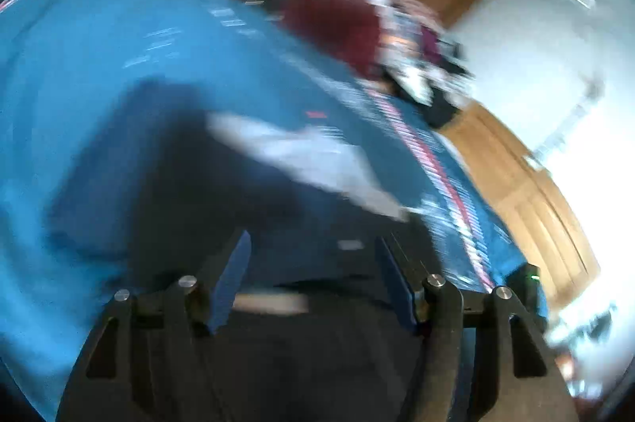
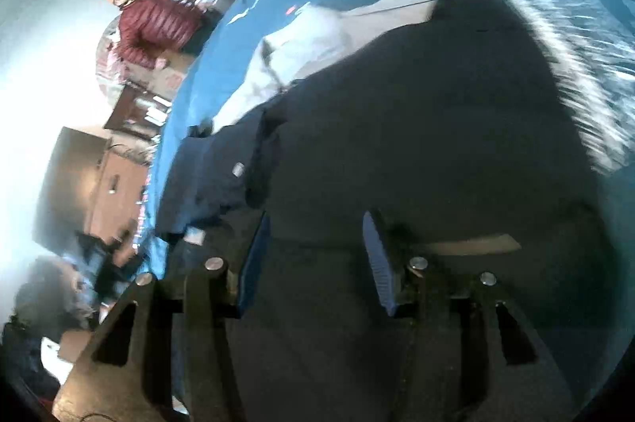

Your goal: Fold large clothes

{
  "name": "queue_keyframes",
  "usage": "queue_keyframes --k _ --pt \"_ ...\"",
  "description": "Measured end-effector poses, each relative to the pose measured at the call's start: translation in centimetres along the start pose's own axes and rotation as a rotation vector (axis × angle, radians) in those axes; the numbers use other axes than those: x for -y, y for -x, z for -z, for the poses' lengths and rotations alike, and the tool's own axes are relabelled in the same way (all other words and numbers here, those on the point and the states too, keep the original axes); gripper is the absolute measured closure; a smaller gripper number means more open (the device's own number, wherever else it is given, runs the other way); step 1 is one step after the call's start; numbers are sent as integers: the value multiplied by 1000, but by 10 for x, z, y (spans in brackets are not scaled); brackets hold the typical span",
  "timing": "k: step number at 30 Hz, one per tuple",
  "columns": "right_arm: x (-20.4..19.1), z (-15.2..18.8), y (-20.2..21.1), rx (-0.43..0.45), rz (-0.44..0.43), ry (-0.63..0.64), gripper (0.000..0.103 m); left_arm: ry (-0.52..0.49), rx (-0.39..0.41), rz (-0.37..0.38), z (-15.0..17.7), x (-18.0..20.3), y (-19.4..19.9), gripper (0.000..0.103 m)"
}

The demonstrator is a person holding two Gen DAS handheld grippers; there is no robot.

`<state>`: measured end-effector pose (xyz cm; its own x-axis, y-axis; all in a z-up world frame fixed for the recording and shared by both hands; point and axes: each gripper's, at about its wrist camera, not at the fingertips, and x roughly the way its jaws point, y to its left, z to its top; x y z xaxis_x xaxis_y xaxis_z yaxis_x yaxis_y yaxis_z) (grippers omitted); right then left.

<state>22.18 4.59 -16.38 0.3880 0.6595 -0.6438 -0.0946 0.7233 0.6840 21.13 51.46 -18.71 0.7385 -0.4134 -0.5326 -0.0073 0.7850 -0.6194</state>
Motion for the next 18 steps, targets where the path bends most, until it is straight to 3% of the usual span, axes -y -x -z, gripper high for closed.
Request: queue_keyframes --k 3,6,8,12,15,18 --pt "-15 -20 -42 -83 -114 -19 55 125 47 -74 8 -54 15 37" --pt "-32 -33 -85 -151 -106 17 55 180 70 -58 18 -83 14 38" --pt "-39 -38 -115 -193 -79 24 55 174 90 -55 24 -86 9 38" --pt "-53 -42 -138 -196 -92 45 55 150 114 -49 29 -83 6 37" --pt "-60 -45 -138 -184 -83 62 100 144 127 -36 31 -81 14 37" --pt "-62 -51 -102 -105 -124 74 101 137 138 -34 34 -83 21 37"
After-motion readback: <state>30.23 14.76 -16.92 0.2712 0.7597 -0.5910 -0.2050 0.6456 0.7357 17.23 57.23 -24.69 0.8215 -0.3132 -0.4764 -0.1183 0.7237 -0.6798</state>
